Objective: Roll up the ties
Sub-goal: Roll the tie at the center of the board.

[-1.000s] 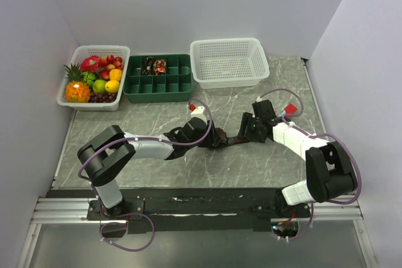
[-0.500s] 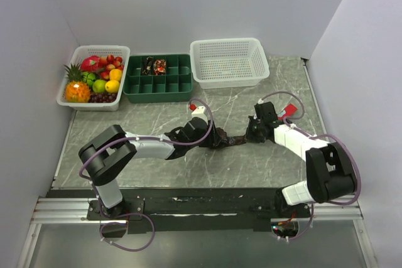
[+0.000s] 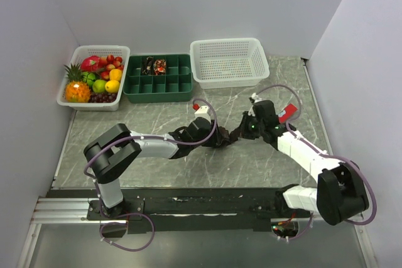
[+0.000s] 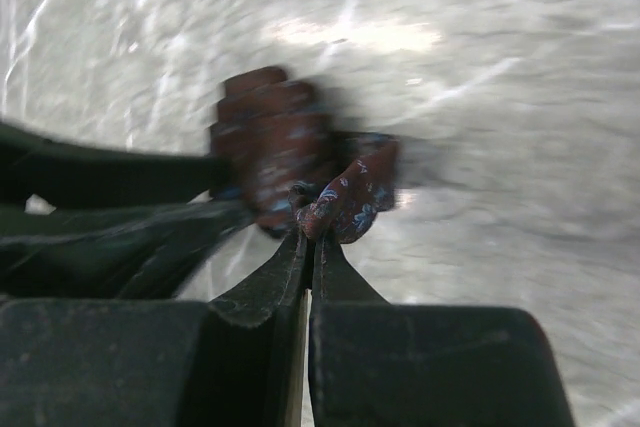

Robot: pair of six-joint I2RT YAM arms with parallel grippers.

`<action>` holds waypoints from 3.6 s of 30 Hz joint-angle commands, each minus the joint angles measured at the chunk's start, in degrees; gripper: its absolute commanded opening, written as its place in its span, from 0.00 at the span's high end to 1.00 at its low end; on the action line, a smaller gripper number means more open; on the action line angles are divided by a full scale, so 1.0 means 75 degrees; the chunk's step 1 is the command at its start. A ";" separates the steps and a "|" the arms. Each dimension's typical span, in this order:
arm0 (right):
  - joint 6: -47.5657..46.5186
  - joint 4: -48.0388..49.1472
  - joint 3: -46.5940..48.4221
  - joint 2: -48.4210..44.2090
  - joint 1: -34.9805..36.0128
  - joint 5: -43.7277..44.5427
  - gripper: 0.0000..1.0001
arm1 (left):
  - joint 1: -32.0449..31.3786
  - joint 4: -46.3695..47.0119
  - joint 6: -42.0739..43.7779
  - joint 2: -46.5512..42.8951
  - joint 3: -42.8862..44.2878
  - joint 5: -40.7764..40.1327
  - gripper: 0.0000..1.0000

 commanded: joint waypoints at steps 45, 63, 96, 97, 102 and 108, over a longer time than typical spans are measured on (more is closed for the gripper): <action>-0.0645 0.0577 0.1471 0.2713 0.1119 -0.0414 1.00 | -0.0482 -0.0762 0.0317 0.1533 0.0211 -0.0263 0.72; 0.0092 -0.0255 0.0827 0.2468 0.1623 0.0019 1.00 | -0.0459 -0.0926 -0.0069 0.0234 -0.0398 -0.0825 0.70; 0.0351 -0.0056 -0.0052 0.1613 0.1787 0.0078 0.78 | -0.1209 -0.1136 -0.0890 -0.1432 -0.1336 -0.2185 0.76; 0.0339 -0.0068 -0.0076 0.1589 0.1787 0.0055 0.76 | -0.1209 -0.1160 -0.0855 -0.1421 -0.1302 -0.2173 0.76; 0.0351 -0.0091 -0.0111 0.1448 0.1787 0.0043 0.74 | -0.1221 -0.1336 -0.0819 -0.1724 -0.1289 -0.2384 0.75; 0.0409 -0.0044 -0.0251 0.1355 0.1799 0.0008 0.74 | -0.1221 -0.1020 -0.0773 -0.2323 -0.1477 -0.2501 0.74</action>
